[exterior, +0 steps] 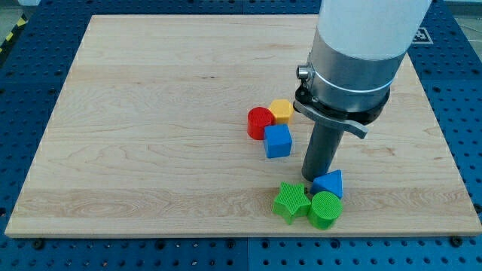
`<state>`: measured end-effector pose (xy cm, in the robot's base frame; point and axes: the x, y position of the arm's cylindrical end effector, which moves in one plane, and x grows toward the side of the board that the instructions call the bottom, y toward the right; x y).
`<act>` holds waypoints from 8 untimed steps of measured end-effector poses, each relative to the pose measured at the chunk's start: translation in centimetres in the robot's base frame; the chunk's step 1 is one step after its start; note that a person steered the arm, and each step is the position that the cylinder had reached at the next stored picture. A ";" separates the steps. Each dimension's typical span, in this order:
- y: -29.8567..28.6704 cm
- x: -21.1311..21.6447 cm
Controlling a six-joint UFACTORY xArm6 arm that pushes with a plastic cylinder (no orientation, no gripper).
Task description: Move the blue triangle to the right of the green circle
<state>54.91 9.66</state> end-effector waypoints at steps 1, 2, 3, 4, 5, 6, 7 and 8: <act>2.2 0.0; 3.8 0.0; 5.6 0.0; 4.9 -0.1; 1.2 -1.4; 1.6 -1.6; 5.0 0.1; 5.3 0.2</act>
<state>55.11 14.95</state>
